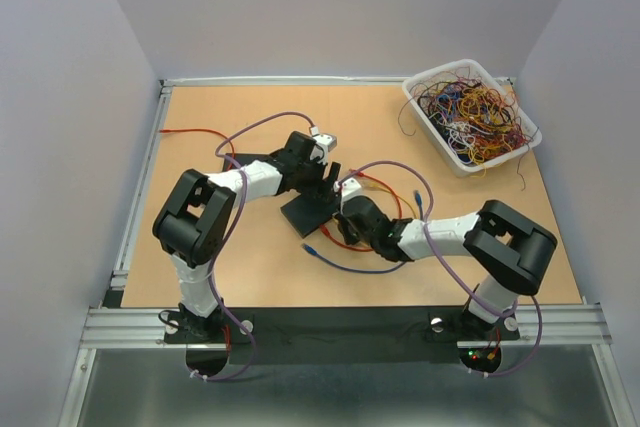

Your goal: Insert the plug into the switch port

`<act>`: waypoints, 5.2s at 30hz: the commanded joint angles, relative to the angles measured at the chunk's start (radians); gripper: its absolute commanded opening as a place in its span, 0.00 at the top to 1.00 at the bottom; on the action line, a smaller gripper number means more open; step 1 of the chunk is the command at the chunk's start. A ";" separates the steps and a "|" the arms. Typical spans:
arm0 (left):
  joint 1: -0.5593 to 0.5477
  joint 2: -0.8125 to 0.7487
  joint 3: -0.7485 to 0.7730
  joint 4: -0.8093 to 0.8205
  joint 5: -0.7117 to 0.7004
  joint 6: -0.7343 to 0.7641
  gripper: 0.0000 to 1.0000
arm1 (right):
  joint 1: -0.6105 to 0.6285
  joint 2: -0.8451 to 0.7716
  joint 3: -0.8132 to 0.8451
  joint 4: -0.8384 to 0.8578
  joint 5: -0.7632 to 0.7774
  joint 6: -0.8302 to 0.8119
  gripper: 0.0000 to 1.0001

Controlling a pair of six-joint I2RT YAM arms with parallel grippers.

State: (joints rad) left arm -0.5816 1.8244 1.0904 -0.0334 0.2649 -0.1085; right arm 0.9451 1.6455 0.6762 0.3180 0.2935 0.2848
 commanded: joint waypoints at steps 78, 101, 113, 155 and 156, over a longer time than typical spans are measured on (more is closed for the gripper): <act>0.045 -0.758 -0.451 -0.194 -0.270 -0.540 0.15 | -0.005 -0.596 1.008 -0.461 0.861 0.324 0.00; -0.077 -0.539 -0.537 0.155 -0.257 -0.720 0.15 | -0.005 -0.676 0.942 -0.387 0.908 0.303 0.00; -0.050 -0.295 -0.305 0.220 -0.254 -0.668 0.15 | -0.005 -0.724 0.922 -0.359 0.972 0.241 0.00; 0.100 -0.485 -0.213 0.053 -0.194 -0.484 0.16 | -0.028 -0.485 0.353 -0.553 0.317 0.264 0.24; 0.101 -0.511 -0.210 -0.006 -0.205 -0.468 0.16 | -0.055 -0.460 0.344 -0.554 0.246 0.278 0.31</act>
State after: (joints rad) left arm -0.4728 1.4097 0.9073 0.0433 0.0738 -0.6254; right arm 0.9348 1.1366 1.0283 -0.1944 0.7250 0.4496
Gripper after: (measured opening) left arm 0.846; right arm 0.804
